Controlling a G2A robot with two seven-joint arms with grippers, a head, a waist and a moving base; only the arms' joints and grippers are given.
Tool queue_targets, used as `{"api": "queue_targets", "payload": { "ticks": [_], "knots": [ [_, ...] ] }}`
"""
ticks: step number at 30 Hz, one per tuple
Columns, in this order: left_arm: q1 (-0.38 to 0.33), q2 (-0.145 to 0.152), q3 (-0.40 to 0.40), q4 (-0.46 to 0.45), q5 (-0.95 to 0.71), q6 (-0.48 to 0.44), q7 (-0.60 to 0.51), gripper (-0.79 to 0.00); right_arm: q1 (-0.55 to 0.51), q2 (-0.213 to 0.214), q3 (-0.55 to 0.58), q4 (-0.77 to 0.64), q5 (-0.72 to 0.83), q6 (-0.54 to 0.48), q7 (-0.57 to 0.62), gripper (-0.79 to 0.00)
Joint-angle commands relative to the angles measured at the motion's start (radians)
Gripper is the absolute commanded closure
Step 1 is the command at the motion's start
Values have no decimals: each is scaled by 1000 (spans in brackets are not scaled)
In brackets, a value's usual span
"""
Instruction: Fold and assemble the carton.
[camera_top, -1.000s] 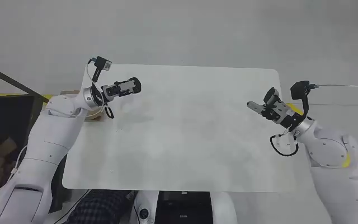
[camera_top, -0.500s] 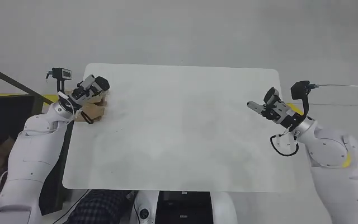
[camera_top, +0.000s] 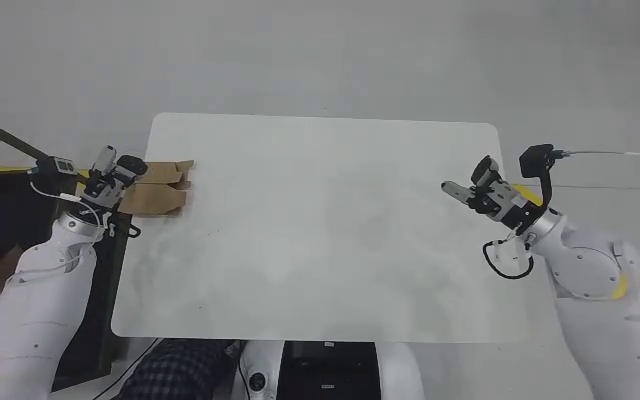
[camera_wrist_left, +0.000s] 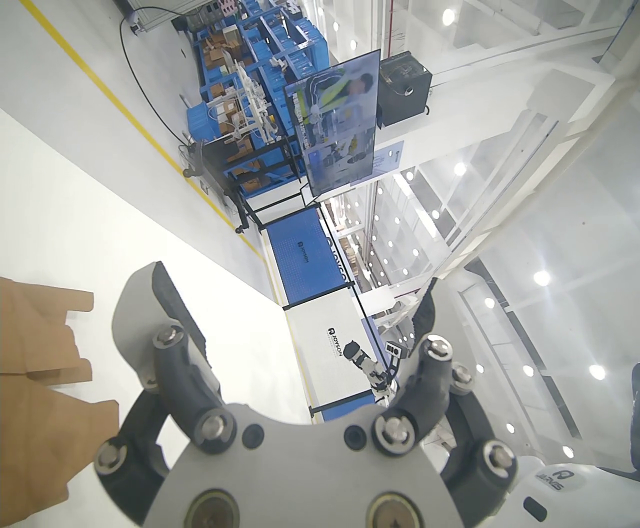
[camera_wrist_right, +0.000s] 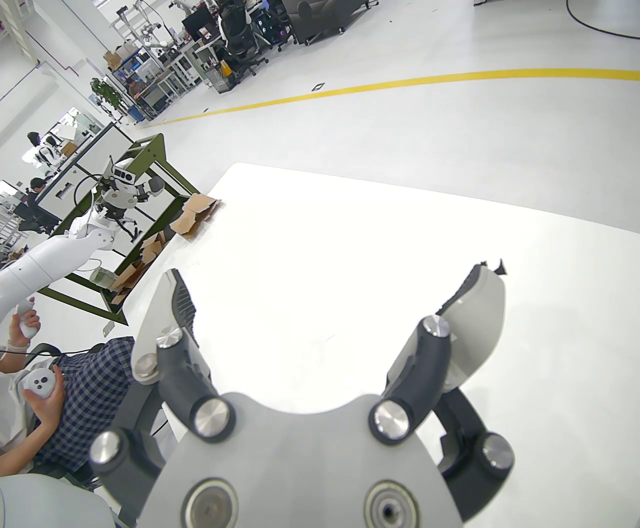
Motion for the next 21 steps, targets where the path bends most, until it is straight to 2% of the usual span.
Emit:
{"api": "queue_targets", "payload": {
  "ticks": [1,5,8,11,15,21],
  "knots": [
    [0,0,0,0,0,0,0,-785,0,0,0,0,0,0,0,-785],
    [-2,0,1,-7,3,1,2,-785,0,0,0,0,0,0,0,-785],
    [-17,-8,11,-43,35,30,69,-785,0,0,0,0,0,0,0,-785],
    [-30,-17,14,-33,26,59,142,-785,0,0,0,0,0,0,0,-785],
    [-28,-21,-2,24,47,68,178,-785,0,0,0,0,0,0,0,-785],
    [-28,-22,-33,159,86,71,202,-785,0,0,0,0,0,0,0,-785]
  ]
}}
